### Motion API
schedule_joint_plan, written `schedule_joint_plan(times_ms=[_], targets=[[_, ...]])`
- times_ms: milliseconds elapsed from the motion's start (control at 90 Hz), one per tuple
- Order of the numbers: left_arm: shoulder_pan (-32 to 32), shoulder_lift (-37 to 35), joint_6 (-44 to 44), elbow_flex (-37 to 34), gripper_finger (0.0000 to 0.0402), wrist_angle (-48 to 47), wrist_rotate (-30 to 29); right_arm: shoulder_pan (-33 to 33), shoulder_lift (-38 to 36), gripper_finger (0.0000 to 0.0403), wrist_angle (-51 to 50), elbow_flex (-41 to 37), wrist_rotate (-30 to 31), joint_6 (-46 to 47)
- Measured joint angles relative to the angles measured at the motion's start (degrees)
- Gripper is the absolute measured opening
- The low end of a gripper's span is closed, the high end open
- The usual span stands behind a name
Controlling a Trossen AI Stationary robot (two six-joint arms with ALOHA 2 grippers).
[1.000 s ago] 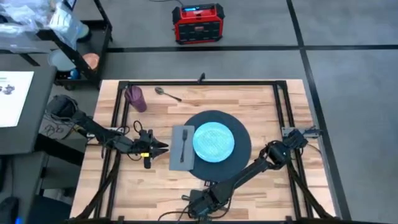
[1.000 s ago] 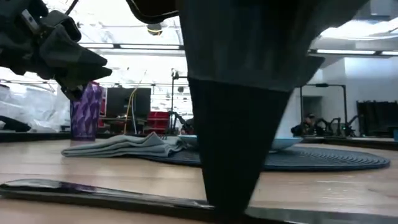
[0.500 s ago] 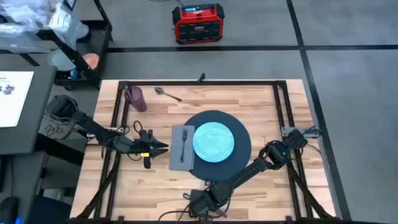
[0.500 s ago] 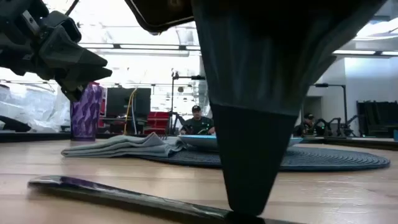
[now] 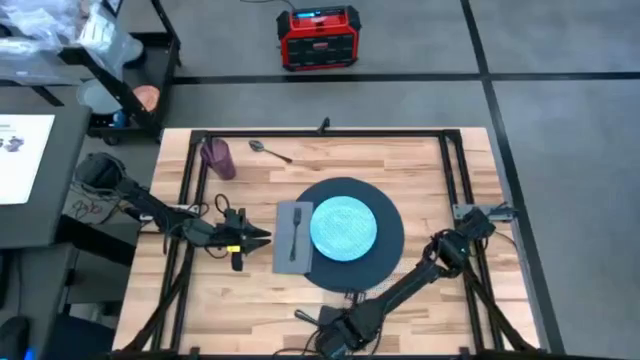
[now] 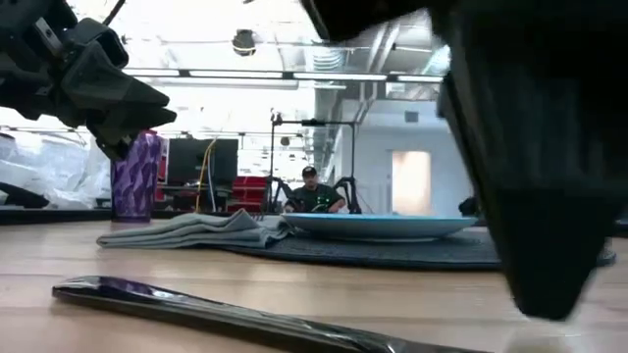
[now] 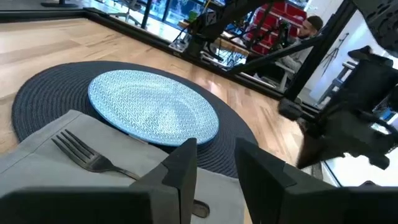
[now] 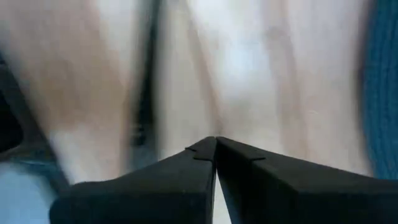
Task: Set table place
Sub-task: Put the black knife on the dark blue table mat
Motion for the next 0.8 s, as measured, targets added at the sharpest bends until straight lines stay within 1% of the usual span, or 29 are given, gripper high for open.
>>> schedule_joint_plan(times_ms=[144,311,411,489,667,800], targets=[[0.0,0.0,-0.1,0.0,0.0093,-0.1,0.0,-0.6,-1.2,0.0,6.6,0.2,1.9,-0.8],[0.0,0.0,-0.8,0.0,0.0093,-0.1,0.0,-3.0,-0.8,0.0,10.9,0.1,2.3,-1.2],[0.0,0.0,-1.4,0.0,0.0093,-0.1,0.0,-4.6,-0.8,0.0008,12.8,0.1,2.2,-2.4],[0.0,0.0,-1.7,0.0,0.0093,-0.1,0.6,-5.7,-0.8,0.0027,14.2,0.1,0.6,-2.9],[0.0,0.0,-1.7,0.0,0.0093,-0.9,1.2,-7.6,-0.7,0.0085,14.1,0.1,-3.1,-1.9],[0.0,0.0,-1.9,0.0,0.0093,-1.6,1.3,-8.0,-0.7,0.0107,13.7,0.1,-5.3,-2.0]])
